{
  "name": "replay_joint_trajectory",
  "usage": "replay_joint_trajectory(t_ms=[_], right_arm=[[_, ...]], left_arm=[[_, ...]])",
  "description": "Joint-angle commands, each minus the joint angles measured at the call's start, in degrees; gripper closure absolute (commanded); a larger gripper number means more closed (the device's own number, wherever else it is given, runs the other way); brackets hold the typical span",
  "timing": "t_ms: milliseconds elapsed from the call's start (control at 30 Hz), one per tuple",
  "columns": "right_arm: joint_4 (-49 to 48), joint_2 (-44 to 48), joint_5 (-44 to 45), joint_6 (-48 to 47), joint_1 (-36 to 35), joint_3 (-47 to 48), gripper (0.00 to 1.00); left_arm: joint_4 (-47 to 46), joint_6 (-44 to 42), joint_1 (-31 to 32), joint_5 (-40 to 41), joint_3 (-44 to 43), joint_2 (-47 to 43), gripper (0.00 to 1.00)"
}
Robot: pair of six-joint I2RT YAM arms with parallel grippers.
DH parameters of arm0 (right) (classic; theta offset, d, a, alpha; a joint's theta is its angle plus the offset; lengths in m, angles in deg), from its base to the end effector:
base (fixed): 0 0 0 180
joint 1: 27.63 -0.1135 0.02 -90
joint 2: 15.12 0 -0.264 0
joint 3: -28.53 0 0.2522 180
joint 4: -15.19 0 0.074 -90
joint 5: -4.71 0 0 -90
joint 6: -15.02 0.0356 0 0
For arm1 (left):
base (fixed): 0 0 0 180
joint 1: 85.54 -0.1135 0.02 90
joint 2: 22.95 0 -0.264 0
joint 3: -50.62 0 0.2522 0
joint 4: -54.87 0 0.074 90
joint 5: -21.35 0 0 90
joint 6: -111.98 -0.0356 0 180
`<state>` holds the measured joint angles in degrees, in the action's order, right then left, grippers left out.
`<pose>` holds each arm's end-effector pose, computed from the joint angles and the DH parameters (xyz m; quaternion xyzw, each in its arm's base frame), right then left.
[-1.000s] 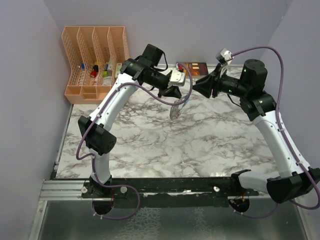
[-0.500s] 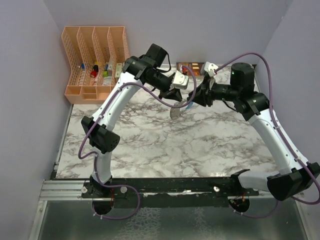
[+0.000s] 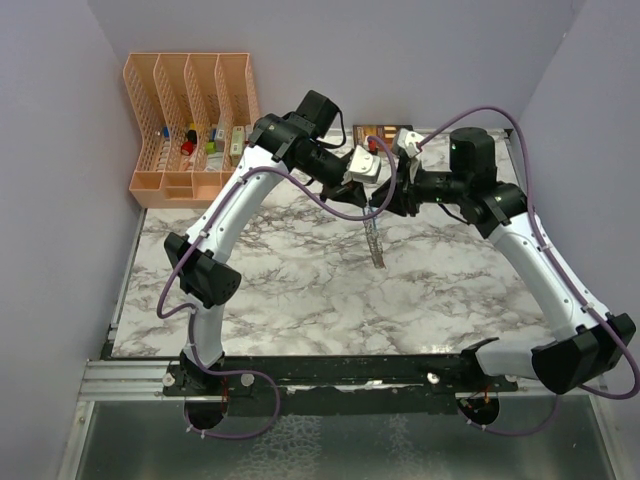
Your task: Put the keys on the keyring
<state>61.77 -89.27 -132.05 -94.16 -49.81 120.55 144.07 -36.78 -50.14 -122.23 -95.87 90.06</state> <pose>0.2441 0.1275 0.3976 -0.4681 0.6674 0.3535 0.4588 0.2990 -0.2476 0.4170 0.7151 0.4836 -0.3685 0.3448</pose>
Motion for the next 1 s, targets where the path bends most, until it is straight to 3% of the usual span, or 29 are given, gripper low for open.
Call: replay_joint_trajectory(t_ms=[0, 400, 767, 967], right_arm=[[0.7, 1.4, 0.4, -0.6, -0.3, -1.9, 0.8], [-0.5, 1.7, 0.5, 0.1, -0.4, -2.2, 0.8], [-2.4, 1.0, 0.0, 1.4, -0.6, -2.2, 0.98], [-6.4, 2.9, -0.5, 3.6, -0.6, -3.9, 0.99]], left_arm=[[0.2, -1.0, 0.4, -1.6, -1.8, -0.9, 1.0], [0.1, -0.6, 0.4, -2.4, -1.2, -1.4, 1.0], [-0.1, 0.1, 0.7, -3.0, -1.7, -1.4, 1.0], [-2.8, 3.2, 0.7, -2.0, -1.5, -1.5, 1.0]])
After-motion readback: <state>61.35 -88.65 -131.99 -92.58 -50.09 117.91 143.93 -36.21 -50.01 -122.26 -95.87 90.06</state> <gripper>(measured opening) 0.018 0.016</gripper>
